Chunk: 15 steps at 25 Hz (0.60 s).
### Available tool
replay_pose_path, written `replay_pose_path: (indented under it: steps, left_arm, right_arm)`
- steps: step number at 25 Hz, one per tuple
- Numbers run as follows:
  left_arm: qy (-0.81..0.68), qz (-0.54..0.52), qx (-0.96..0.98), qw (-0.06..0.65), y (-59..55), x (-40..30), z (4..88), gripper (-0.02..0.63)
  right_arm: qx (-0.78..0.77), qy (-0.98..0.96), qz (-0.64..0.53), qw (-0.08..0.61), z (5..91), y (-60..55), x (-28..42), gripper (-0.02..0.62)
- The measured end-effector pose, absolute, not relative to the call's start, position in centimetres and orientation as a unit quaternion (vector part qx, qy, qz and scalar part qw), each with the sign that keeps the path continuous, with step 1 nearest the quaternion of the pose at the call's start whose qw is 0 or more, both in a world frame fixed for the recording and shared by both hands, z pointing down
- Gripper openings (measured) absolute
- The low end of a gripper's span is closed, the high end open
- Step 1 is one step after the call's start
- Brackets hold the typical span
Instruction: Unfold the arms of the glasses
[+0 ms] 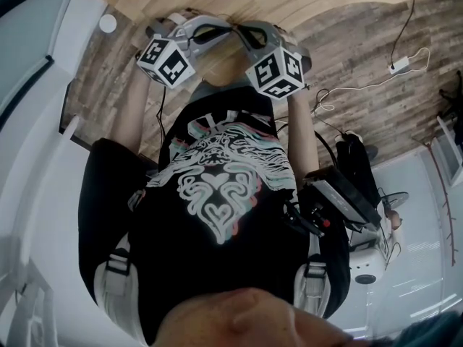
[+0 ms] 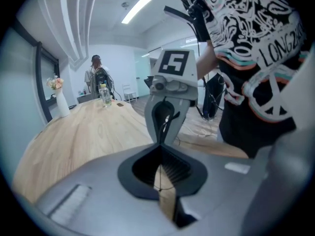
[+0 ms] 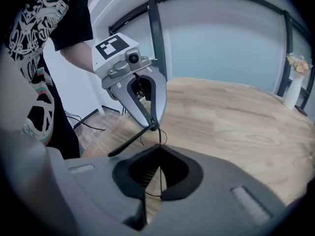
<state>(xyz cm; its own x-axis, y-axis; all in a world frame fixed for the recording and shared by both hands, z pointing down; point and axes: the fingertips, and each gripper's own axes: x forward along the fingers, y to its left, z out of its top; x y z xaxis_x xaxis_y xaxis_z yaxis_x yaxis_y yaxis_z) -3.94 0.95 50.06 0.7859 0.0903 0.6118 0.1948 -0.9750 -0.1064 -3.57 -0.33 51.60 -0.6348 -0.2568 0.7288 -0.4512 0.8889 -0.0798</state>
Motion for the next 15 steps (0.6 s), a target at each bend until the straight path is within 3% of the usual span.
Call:
replay_pose_path:
  steps: [8, 12, 15]
  left_arm:
    - [-0.058, -0.312, -0.945, 0.082, 0.4, -3.6, 49.9, -0.007]
    - [-0.045, -0.322, -0.944, 0.06, 0.5, -4.2, 50.0, 0.157]
    - [-0.047, -0.348, -0.935, 0.045, 0.5, -5.2, 51.2, 0.178]
  right_arm:
    - [0.221, -0.898, 0.115, 0.362, 51.2, -0.8, -3.0, 0.0]
    - [0.222, -0.898, 0.116, 0.361, 51.3, -0.7, -2.9, 0.0]
    - [0.221, -0.9, 0.117, 0.356, 51.4, -0.6, -2.9, 0.0]
